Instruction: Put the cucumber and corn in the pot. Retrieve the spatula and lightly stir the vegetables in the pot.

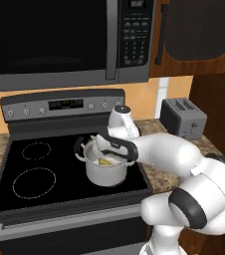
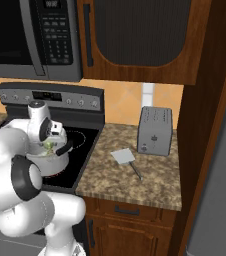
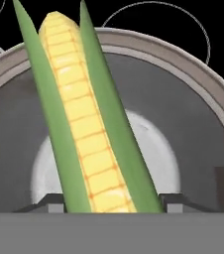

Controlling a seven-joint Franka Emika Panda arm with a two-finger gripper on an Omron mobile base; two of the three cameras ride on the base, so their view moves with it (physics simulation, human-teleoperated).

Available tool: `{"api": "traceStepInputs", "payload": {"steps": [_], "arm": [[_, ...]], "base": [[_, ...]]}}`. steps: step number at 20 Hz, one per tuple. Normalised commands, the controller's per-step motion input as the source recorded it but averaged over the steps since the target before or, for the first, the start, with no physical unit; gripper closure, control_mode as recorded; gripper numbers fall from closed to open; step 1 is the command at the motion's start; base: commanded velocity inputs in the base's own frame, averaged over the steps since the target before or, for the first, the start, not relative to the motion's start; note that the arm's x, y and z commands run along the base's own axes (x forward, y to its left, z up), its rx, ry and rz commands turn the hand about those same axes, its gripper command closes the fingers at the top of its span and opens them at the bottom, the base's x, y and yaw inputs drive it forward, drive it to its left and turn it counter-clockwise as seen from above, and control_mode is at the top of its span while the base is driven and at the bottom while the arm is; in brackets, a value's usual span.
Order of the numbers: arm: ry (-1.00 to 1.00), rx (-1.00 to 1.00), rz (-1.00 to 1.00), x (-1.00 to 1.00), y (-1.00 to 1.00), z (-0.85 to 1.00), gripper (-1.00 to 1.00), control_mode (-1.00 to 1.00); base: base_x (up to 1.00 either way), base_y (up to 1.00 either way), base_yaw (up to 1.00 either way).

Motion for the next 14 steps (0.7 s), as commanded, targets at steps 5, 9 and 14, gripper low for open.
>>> {"api": "traceStepInputs", "payload": {"steps": [5, 9, 14], "arm": [[-0.06, 0.0, 0.0, -0.74, -0.15, 0.19, -1.0, -1.0], [-0.13, 0.01, 0.0, -0.74, -0.26, 0.75, -1.0, -1.0], [-0.04, 0.15, -0.1, -0.68, -0.74, 1.0, -1.0, -1.0]], "base": [[0.0, 0.0, 0.0], [0.0, 0.0, 0.0], [0.0, 0.0, 0.0]]}}
